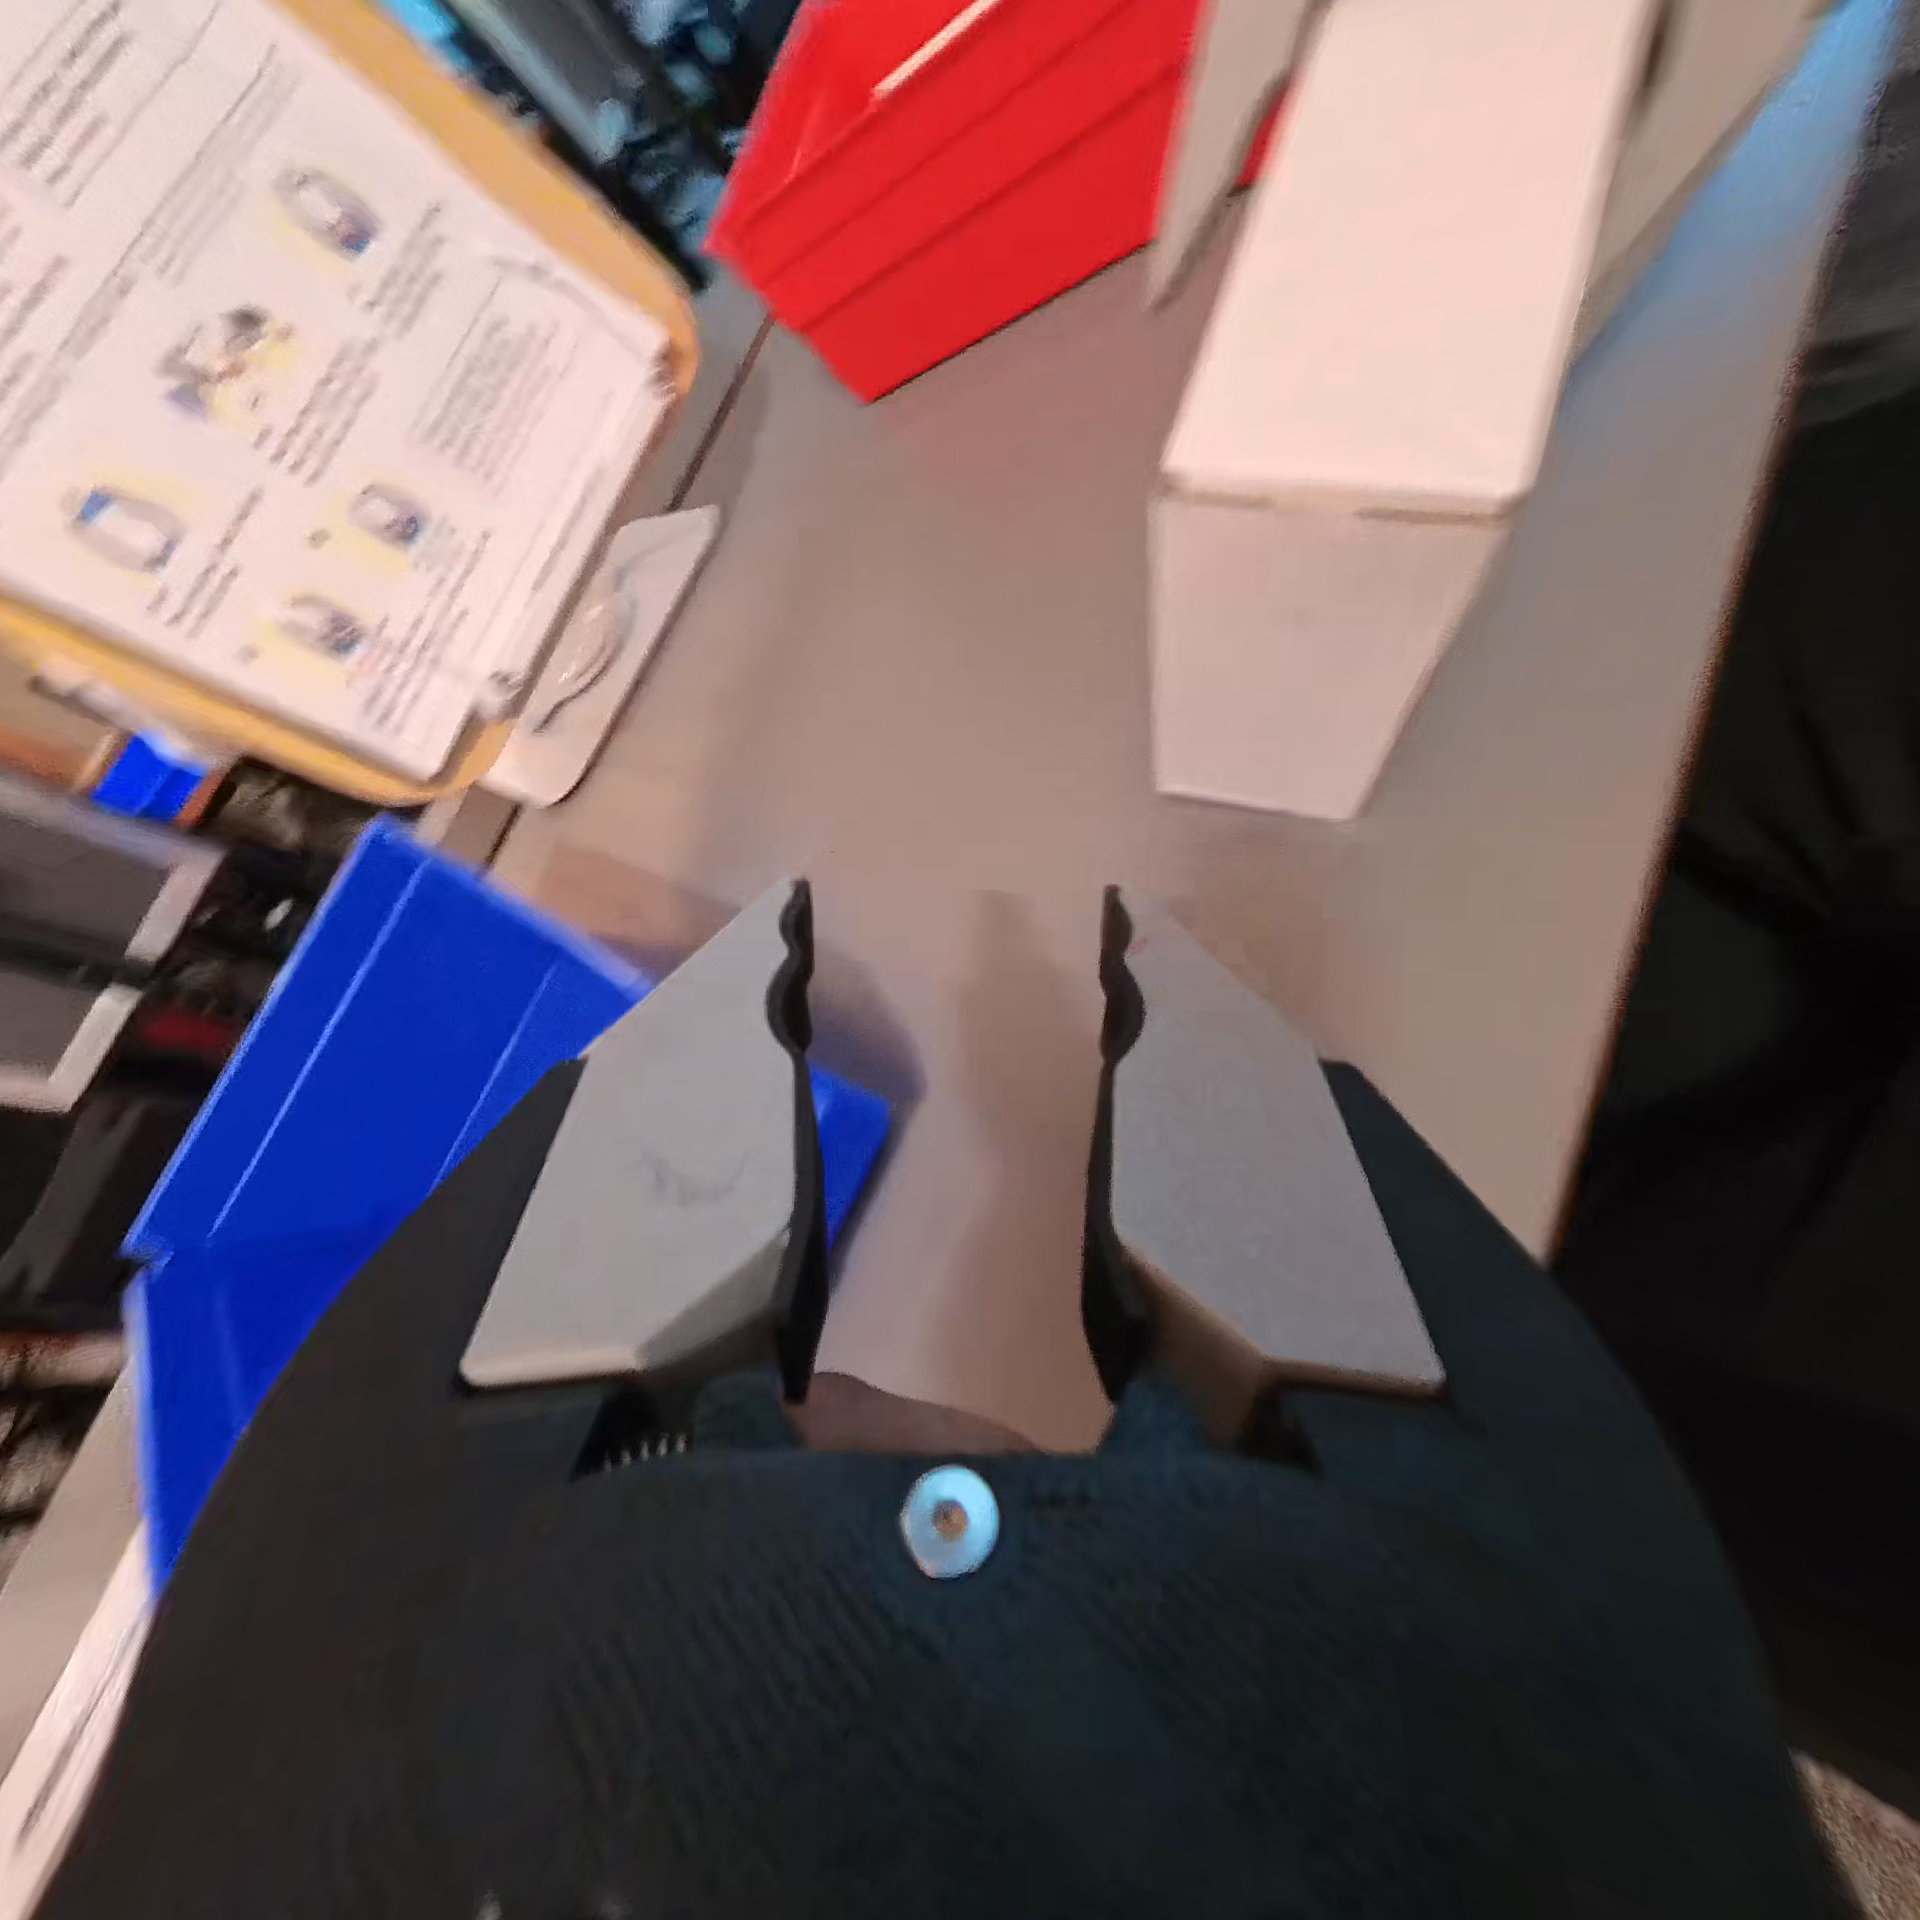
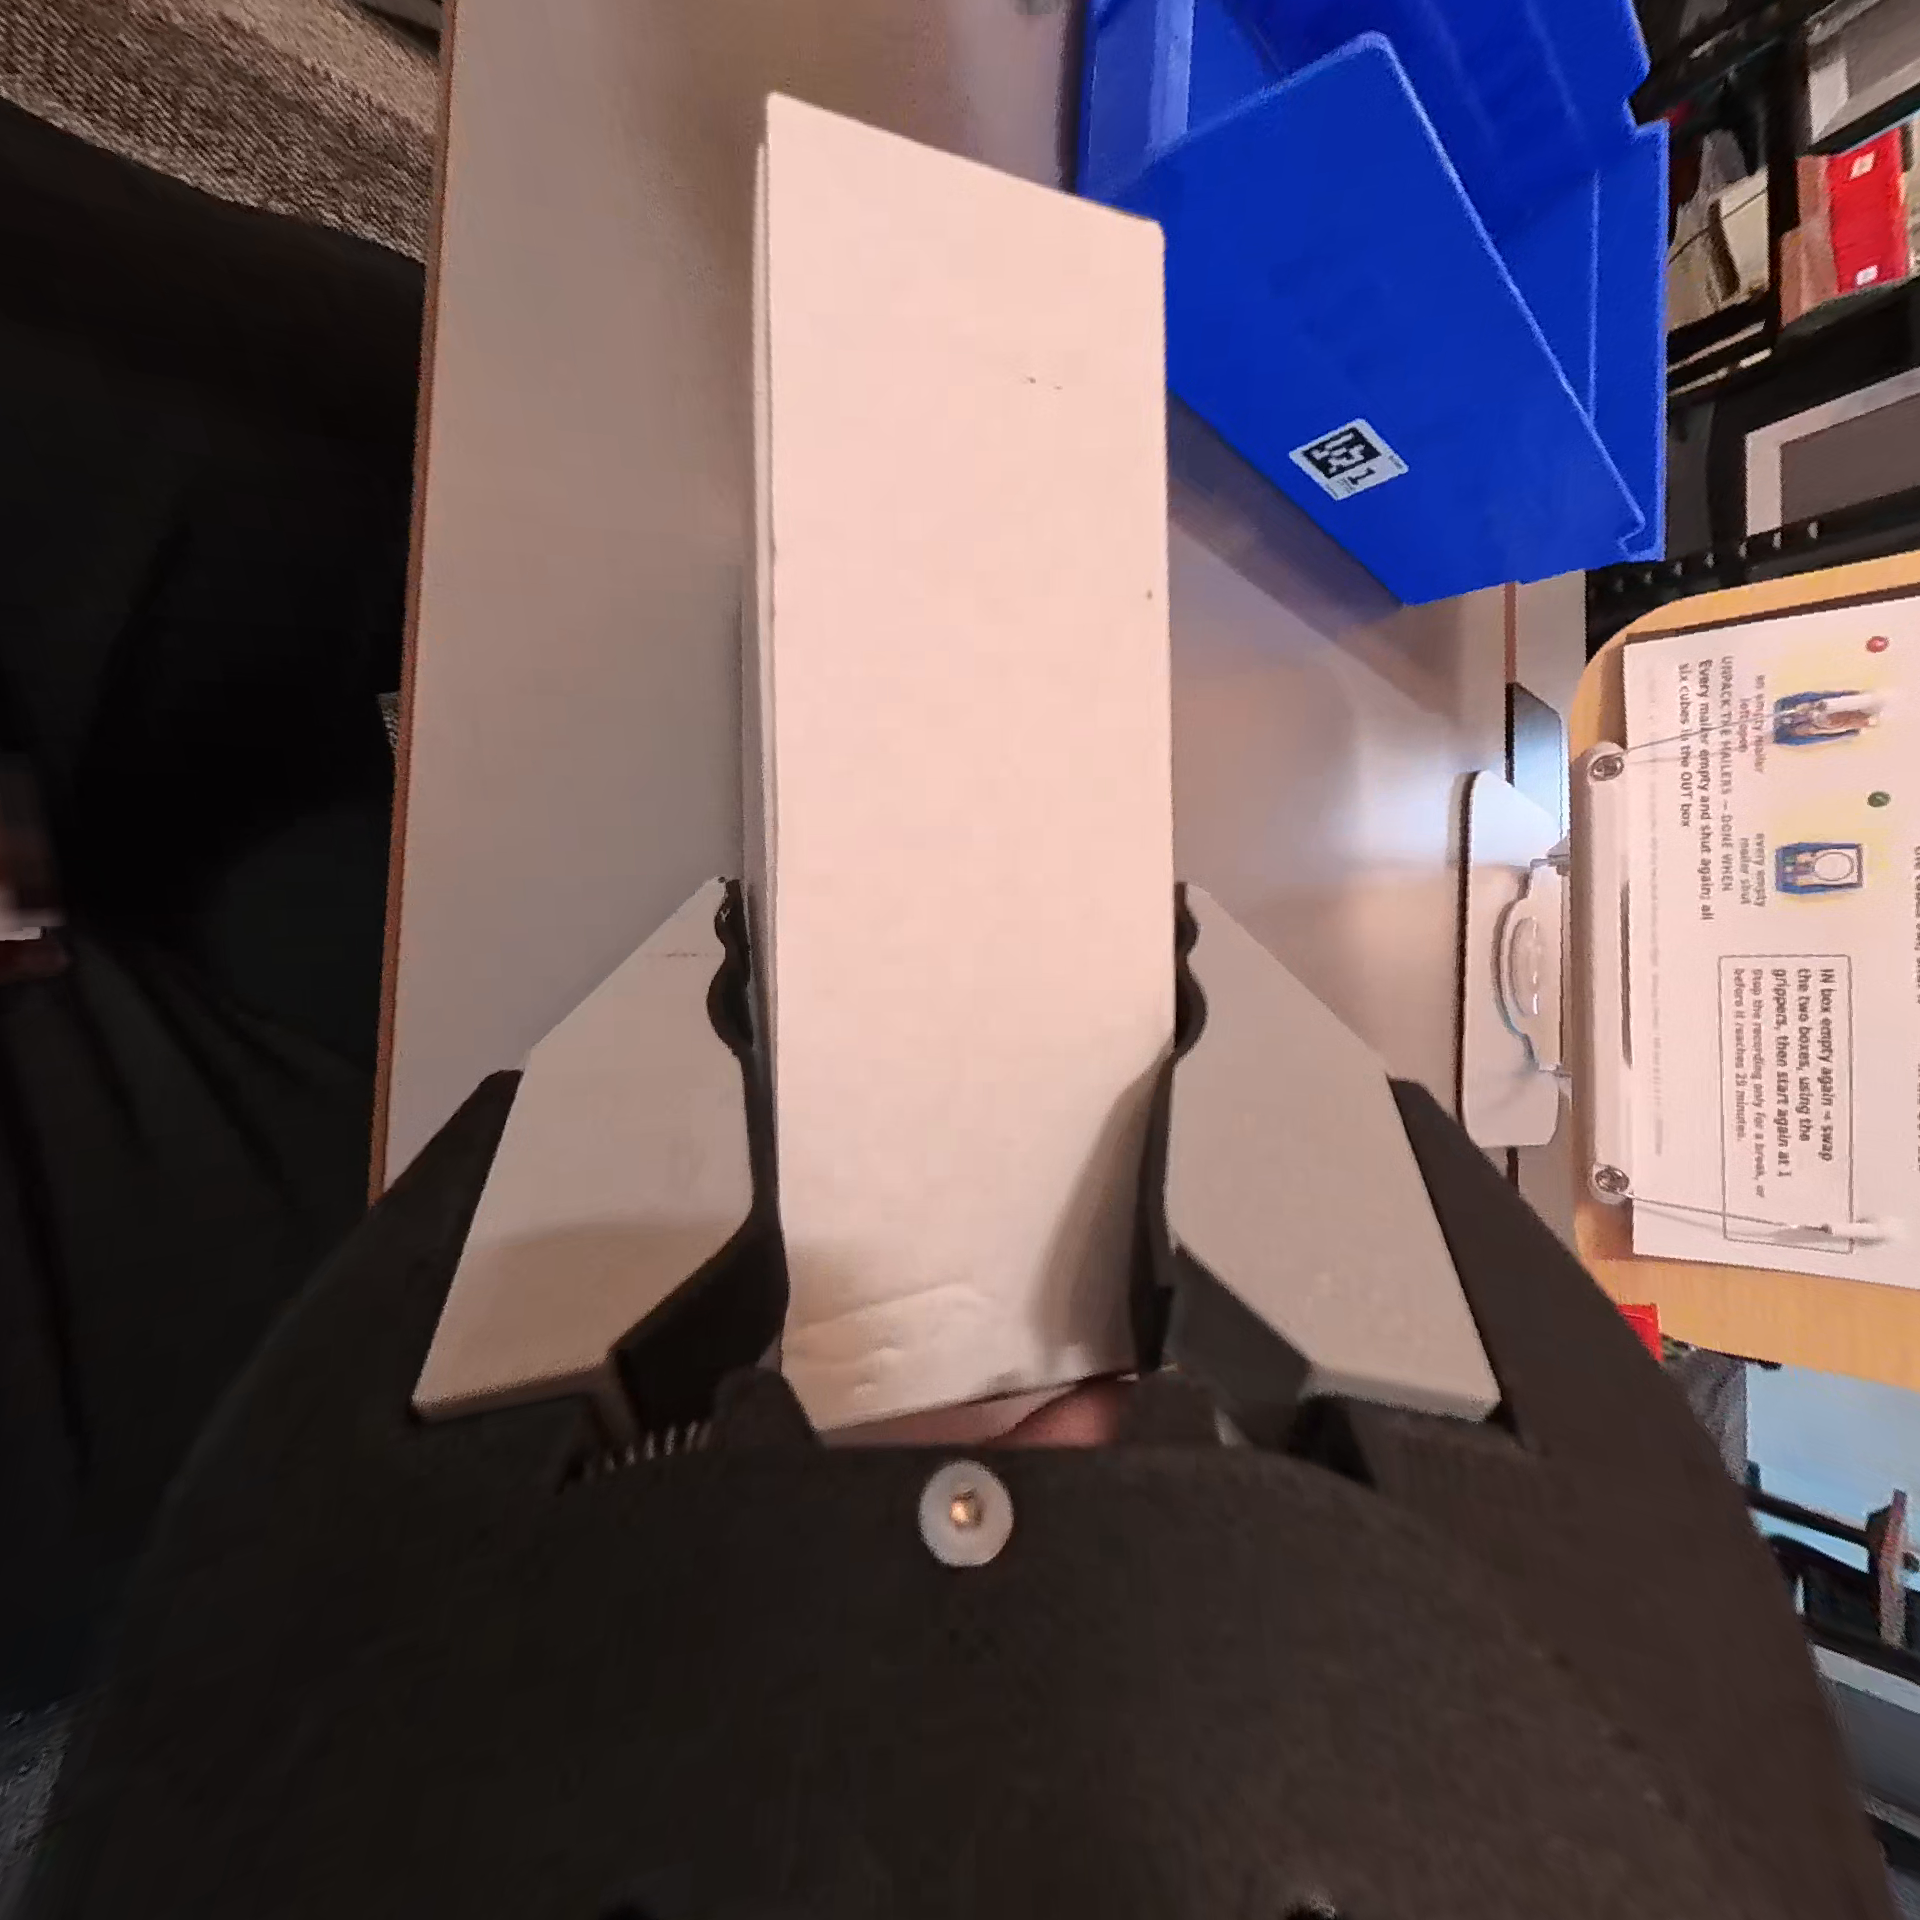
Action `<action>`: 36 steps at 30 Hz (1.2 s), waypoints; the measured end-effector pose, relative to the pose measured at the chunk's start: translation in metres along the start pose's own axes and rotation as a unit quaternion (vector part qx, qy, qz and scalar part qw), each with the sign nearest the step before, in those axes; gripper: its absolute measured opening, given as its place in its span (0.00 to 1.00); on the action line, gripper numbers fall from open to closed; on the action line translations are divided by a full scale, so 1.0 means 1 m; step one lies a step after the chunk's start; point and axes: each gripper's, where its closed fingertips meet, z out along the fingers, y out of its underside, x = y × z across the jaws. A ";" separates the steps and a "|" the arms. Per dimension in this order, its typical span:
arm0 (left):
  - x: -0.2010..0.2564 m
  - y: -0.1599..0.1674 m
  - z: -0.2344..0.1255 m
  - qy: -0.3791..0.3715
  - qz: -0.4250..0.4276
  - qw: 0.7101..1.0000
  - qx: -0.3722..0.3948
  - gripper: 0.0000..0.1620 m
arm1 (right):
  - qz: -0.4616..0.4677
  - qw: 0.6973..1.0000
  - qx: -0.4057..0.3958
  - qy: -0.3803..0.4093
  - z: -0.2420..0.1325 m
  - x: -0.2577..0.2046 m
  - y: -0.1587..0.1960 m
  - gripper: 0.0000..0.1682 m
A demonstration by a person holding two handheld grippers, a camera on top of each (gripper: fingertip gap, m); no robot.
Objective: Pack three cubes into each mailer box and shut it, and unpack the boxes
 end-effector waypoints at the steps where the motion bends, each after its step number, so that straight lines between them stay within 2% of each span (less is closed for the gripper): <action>1: -0.017 0.009 -0.003 -0.037 -0.019 0.999 -0.012 0.33 | -0.002 1.000 -0.004 0.002 0.000 0.000 0.000 0.47; 3: -0.041 0.035 -0.006 -0.086 -0.069 0.992 -0.058 0.33 | -0.011 1.000 -0.007 0.011 0.001 0.002 0.000 0.46; 5: -0.047 0.052 0.000 -0.094 -0.105 0.986 -0.087 0.34 | -0.018 1.000 -0.009 0.022 0.004 0.004 0.000 0.46; 10: -0.044 0.093 0.045 -0.113 -0.116 0.965 -0.208 0.35 | -0.041 0.997 -0.008 0.060 0.012 0.012 -0.004 0.46; 11: -0.047 0.098 0.054 -0.132 -0.118 0.958 -0.225 0.30 | -0.044 0.996 -0.013 0.071 0.014 0.015 -0.003 0.46; 13: -0.059 0.097 0.065 -0.179 -0.112 0.950 -0.230 0.12 | -0.046 0.994 -0.026 0.091 0.016 0.022 0.002 0.46; 19: -0.074 0.114 0.055 -0.205 -0.138 0.934 -0.258 0.07 | -0.040 0.986 -0.058 0.150 0.006 0.045 0.015 0.46; 23: -0.075 0.123 0.045 -0.192 -0.158 0.934 -0.258 0.07 | -0.012 0.973 -0.036 0.228 -0.031 0.082 0.015 0.46; 25: -0.074 0.124 0.045 -0.190 -0.153 0.934 -0.261 0.07 | 0.043 0.956 -0.038 0.287 -0.072 0.115 0.036 0.46; 28: -0.073 0.124 0.046 -0.191 -0.143 0.935 -0.262 0.07 | 0.133 0.933 -0.061 0.328 -0.123 0.143 0.093 0.46; 30: -0.073 0.123 0.047 -0.191 -0.145 0.935 -0.261 0.07 | 0.126 0.928 -0.087 0.341 -0.136 0.147 0.127 0.46; 34: -0.073 0.121 0.049 -0.194 -0.145 0.933 -0.267 0.07 | 0.173 0.889 -0.166 0.391 -0.162 0.162 0.195 0.46; 36: -0.073 0.121 0.049 -0.195 -0.144 0.932 -0.268 0.07 | 0.147 0.903 -0.170 0.365 -0.158 0.154 0.207 0.46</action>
